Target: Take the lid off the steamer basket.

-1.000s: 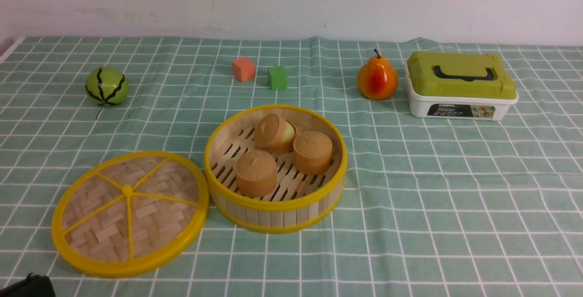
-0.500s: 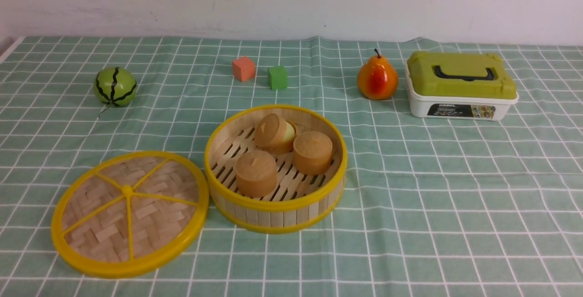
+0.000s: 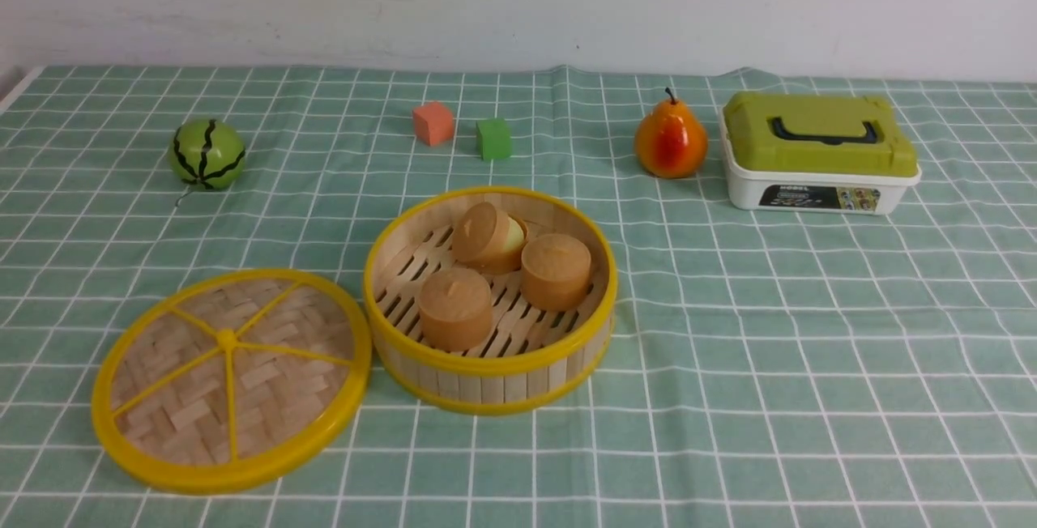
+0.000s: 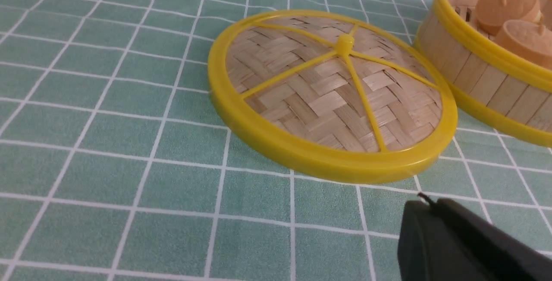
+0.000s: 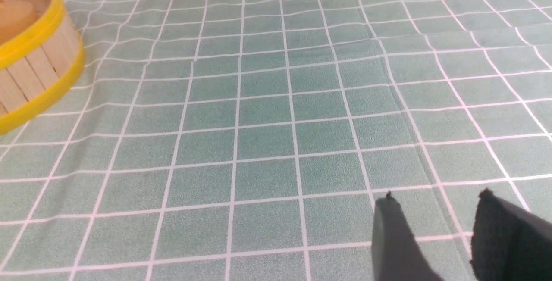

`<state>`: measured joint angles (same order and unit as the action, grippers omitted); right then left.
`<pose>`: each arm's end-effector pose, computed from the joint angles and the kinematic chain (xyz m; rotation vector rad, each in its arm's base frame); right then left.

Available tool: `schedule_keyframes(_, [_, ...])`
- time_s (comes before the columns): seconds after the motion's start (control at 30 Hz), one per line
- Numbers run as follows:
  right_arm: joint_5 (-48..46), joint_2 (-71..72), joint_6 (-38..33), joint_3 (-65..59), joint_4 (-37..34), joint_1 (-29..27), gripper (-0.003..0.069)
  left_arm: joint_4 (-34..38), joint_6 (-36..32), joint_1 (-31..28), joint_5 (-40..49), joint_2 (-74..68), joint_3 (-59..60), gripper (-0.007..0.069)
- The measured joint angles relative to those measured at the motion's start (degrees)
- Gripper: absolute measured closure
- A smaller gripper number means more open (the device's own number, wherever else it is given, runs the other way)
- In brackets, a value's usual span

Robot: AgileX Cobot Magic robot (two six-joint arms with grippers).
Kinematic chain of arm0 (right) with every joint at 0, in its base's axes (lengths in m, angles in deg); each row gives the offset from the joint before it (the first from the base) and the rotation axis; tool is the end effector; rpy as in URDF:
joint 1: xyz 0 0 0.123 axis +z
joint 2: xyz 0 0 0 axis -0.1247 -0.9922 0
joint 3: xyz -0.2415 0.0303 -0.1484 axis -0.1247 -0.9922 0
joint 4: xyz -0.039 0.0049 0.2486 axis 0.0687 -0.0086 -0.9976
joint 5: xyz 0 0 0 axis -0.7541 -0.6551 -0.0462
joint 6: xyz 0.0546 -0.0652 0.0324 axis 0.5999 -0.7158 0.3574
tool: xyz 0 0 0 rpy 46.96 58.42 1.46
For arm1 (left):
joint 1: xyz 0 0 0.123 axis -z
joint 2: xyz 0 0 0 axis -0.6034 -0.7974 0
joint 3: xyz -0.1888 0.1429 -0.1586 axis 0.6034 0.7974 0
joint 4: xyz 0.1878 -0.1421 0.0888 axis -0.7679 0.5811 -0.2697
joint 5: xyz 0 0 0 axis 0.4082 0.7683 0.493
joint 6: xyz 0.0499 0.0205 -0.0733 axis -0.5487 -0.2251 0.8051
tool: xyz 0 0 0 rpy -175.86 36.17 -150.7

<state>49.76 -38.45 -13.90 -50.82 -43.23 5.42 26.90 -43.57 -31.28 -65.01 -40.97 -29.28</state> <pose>0.0519 -0.0009 0.1731 0.1644 1.8704 0.0911 0.0529 -0.0032 0.1714 -0.1605 1.8628 -0.2248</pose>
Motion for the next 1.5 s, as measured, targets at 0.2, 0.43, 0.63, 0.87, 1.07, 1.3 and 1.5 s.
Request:
schedule_keyframes(0.2, [0.0, 0.0, 0.0, 0.0, 0.0, 0.0, 0.0418, 0.0, 1.2, 0.0, 1.2, 0.0, 0.0, 0.0622])
schedule_keyframes(0.43, [0.0, 0.0, 0.0, 0.0, 0.0, 0.0, 0.0418, 0.0, 1.0, 0.0, 1.2, 0.0, 0.0, 0.0622])
schedule_keyframes(0.63, [0.0, 0.0, 0.0, 0.0, 0.0, 0.0, 0.0418, 0.0, 0.9, 2.1, 1.2, 0.0, 0.0, 0.0617])
schedule_keyframes(0.87, [0.0, 0.0, 0.0, 0.0, 0.0, 0.0, 0.0418, 0.0, 0.9, 2.7, 1.2, 0.0, 0.0, 0.0608])
schedule_keyframes(1.07, [0.0, 0.0, 0.0, 0.0, 0.0, 0.0, 0.0418, 0.0, 0.9, 2.7, 1.2, 0.0, 0.0, 0.0605])
schedule_keyframes(1.3, [0.0, 0.0, 0.0, 0.0, 0.0, 0.0, 0.0418, 0.0, 0.9, 2.7, 1.2, 0.0, 0.0, 0.0603])
schedule_keyframes(1.5, [0.0, 0.0, 0.0, 0.0, 0.0, 0.0, 0.0418, 0.0, 0.9, 2.7, 1.2, 0.0, 0.0, 0.0598])
